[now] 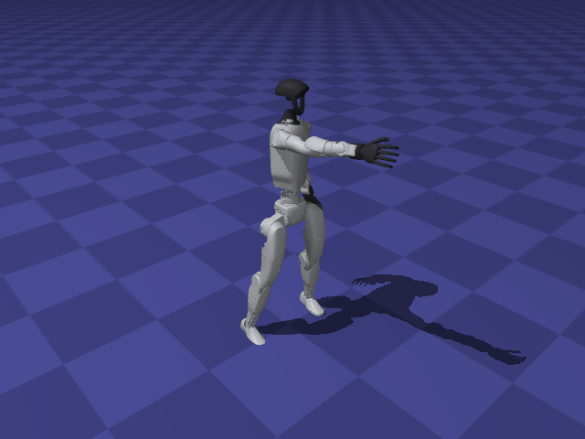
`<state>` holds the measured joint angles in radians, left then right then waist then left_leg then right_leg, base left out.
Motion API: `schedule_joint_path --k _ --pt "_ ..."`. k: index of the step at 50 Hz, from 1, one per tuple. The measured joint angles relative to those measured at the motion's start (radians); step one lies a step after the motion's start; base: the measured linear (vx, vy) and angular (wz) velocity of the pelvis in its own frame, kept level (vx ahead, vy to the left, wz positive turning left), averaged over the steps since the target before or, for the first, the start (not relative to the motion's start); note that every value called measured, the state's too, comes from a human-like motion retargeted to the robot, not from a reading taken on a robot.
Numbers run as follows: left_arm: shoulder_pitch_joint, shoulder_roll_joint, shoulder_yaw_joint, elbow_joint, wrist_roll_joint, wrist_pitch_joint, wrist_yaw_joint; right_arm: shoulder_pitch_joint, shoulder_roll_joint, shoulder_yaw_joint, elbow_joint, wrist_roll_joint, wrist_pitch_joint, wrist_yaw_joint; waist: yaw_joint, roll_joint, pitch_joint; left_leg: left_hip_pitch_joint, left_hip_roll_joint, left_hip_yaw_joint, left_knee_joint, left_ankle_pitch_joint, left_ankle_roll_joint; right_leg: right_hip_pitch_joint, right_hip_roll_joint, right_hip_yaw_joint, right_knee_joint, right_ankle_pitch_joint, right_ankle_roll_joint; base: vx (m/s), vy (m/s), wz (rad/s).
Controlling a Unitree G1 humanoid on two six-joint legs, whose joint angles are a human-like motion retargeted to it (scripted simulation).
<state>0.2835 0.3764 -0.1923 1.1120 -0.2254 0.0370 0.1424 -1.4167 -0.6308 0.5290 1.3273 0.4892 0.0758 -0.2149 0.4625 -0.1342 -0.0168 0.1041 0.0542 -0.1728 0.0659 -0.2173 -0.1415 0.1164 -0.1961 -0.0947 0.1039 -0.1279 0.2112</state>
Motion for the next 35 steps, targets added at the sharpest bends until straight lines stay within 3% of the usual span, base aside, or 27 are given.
schedule_joint_path --k 8,13,18,27,35 --pt "-0.017 0.001 -0.003 -0.005 -0.003 -0.005 0.009 -0.008 0.002 0.012 0.018 -0.051 0.000 -0.016 0.004 0.003 0.001 -0.002 0.001 0.001 0.000 0.002 0.001 -0.003 0.001 0.002 0.000 0.002 0.000 0.00 0.00 0.00" --pt "-0.033 0.003 0.010 -0.022 -0.008 -0.011 0.043 0.059 -0.013 0.033 -0.137 -0.054 -0.037 -0.094 -0.001 0.007 0.003 0.000 0.000 0.000 -0.001 0.004 0.004 -0.001 0.000 0.001 -0.001 0.002 0.001 0.00 0.00 0.00" --pt "-0.029 -0.002 0.034 -0.057 -0.015 -0.011 0.091 0.211 -0.069 0.065 -0.528 -0.019 -0.111 -0.177 -0.017 0.018 0.009 0.008 0.000 0.002 -0.004 0.005 0.010 0.005 0.000 0.003 -0.001 -0.001 0.002 0.00 0.00 0.00" --pt "0.010 -0.017 0.050 -0.106 -0.010 0.007 0.127 0.455 -0.199 0.092 -1.254 0.065 -0.192 -0.145 -0.081 0.044 0.023 0.025 0.000 0.015 -0.007 0.003 0.016 0.012 0.000 0.018 0.001 -0.006 0.003 0.00 0.00 0.00" --pt "0.057 -0.049 0.096 -0.132 0.002 0.020 0.145 0.700 -0.271 -0.038 -1.881 -0.009 -0.238 -0.103 -0.178 0.065 0.032 0.039 0.000 0.038 -0.005 0.000 0.026 0.009 0.002 0.047 0.004 -0.010 0.003 0.00 0.00 -0.12"
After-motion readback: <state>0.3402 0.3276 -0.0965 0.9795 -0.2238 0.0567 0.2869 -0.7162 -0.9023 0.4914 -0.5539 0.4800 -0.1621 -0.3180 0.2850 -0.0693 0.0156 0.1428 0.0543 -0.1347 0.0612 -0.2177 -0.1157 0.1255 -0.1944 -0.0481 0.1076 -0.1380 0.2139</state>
